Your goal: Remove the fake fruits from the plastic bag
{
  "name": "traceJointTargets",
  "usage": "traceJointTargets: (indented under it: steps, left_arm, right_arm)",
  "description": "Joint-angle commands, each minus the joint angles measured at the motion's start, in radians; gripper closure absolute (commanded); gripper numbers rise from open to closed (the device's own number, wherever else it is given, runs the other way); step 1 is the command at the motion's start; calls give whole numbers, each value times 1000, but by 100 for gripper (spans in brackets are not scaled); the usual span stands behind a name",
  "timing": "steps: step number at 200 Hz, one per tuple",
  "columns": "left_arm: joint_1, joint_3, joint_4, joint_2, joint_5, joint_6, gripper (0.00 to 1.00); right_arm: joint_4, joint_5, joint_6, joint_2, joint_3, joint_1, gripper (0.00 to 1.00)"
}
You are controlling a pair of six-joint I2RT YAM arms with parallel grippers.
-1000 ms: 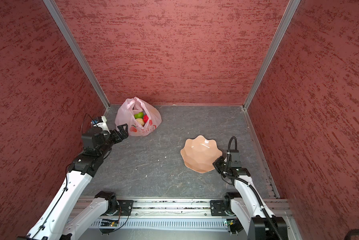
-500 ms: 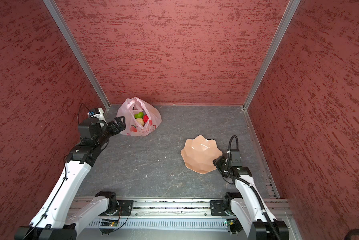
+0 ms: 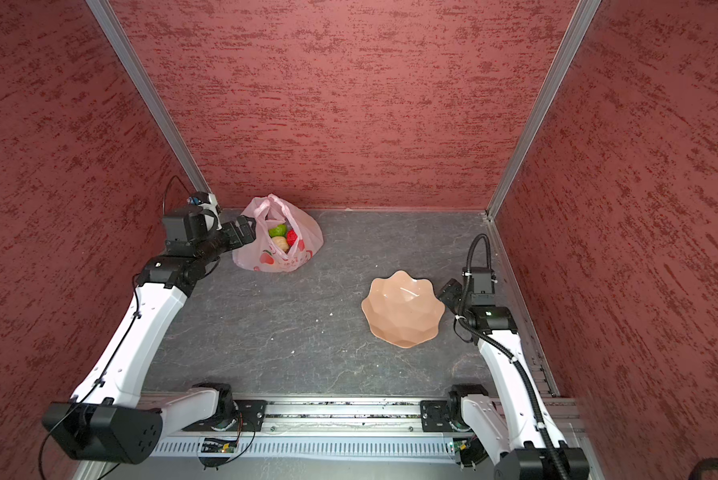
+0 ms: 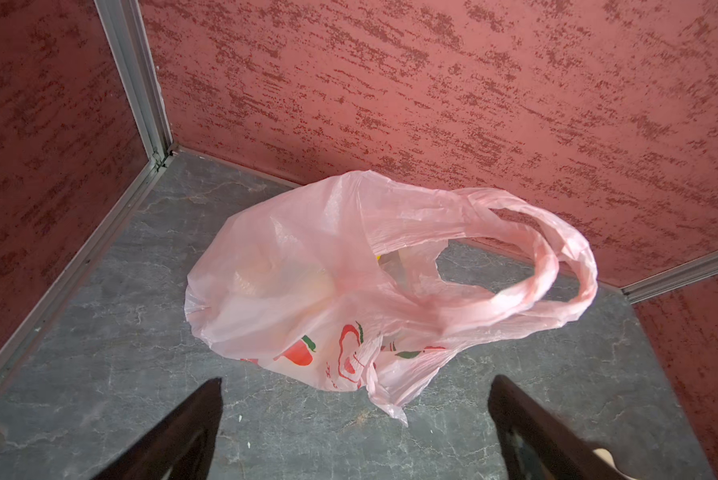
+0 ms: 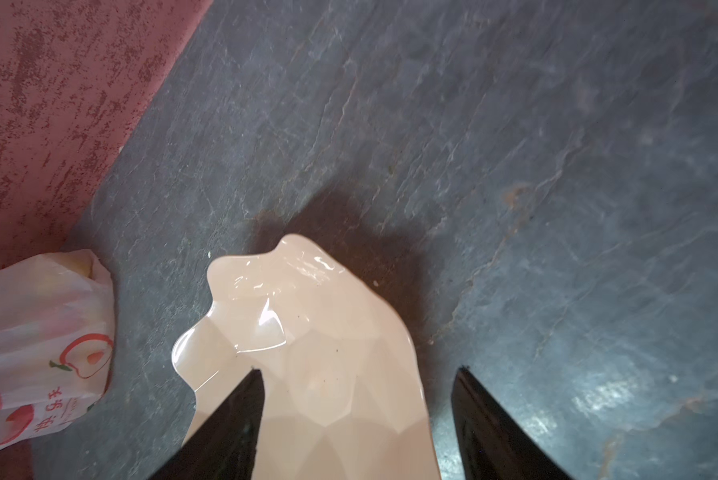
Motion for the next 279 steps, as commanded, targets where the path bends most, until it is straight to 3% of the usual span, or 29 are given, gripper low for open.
traceJointTargets:
  steps: [1, 50, 81, 126, 152, 175, 233, 279]
  left_arm:
    - [-24, 39, -32, 58, -63, 75, 1]
    - [-57, 92, 15, 183, -123, 121, 14]
    - [-58, 117, 43, 235, -139, 121, 24]
    - [-52, 103, 75, 265, -152, 94, 54]
    - [-41, 51, 97, 224, -149, 50, 78]
    - [-37, -35, 122, 155, -144, 6, 90]
    - [-26, -245, 154, -36, -102, -88, 98]
    - [-23, -301, 152, -112, -61, -113, 100]
  right_arm:
    - [-13, 79, -114, 43, 78, -2, 30]
    - [86, -3, -305, 145, 264, 8, 38]
    - [158, -10, -367, 254, 348, 118, 40]
    - [350, 11, -387, 491, 443, 378, 40]
    - [495, -8, -399, 647, 523, 505, 36]
    - [622, -50, -399, 755, 580, 586, 32]
    - [687, -118, -407, 995, 802, 692, 23]
    - [667, -98, -413, 1135, 957, 729, 19]
